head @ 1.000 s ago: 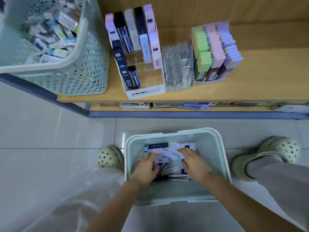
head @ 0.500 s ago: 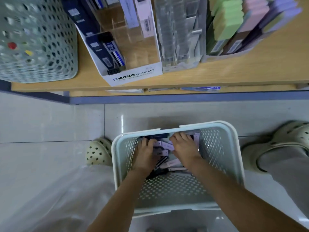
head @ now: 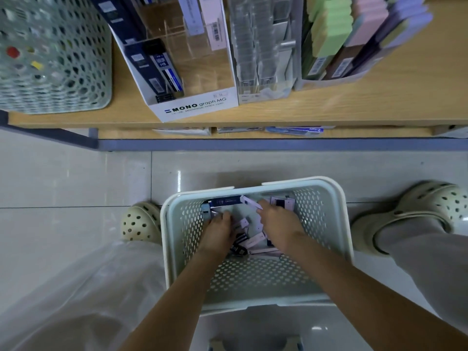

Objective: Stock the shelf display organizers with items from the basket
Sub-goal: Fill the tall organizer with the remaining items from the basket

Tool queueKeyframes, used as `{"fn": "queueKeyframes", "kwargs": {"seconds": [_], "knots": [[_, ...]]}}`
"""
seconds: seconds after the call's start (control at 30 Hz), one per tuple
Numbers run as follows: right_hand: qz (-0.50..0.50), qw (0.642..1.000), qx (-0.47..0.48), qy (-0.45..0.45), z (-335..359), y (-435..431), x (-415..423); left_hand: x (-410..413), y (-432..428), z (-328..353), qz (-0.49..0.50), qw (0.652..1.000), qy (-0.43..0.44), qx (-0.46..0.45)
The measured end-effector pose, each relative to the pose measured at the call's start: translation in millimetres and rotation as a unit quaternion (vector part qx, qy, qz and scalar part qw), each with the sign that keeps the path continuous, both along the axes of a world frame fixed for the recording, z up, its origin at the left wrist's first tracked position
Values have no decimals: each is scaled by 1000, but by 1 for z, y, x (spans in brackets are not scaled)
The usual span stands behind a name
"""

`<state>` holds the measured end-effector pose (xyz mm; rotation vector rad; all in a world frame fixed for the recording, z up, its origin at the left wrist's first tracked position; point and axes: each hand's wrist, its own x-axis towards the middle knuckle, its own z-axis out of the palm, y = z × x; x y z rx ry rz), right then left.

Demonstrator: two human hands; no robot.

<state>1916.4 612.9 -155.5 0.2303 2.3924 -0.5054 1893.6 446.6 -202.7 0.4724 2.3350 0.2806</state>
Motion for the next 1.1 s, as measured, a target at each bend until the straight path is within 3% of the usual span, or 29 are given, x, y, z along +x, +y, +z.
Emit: {"fn": "queueKeyframes", "kwargs": {"seconds": [0.13, 0.27, 0.4, 0.5, 0.77, 1.0, 1.1], "knots": [[-180, 975, -126, -42, 19, 6, 12, 1, 11, 16, 149, 983, -25, 102], [-306, 924, -225, -51, 31, 6, 29, 6, 29, 52, 334, 909, -69, 240], [-364, 886, -286, 23, 49, 1, 40, 22, 53, 81, 382, 856, -129, 322], [-377, 878, -288, 62, 63, 6, 46, 28, 66, 94, 381, 843, -108, 364], [-390, 862, -282, 162, 100, 37, 66, 24, 86, 106, 337, 854, -85, 387], [-427, 840, -246, 227, 109, 68, 73, 16, 86, 35, 295, 926, -125, 198], [-435, 836, -250, 223, 105, 74, 74, 13, 89, 12, 252, 955, -95, 123]]}}
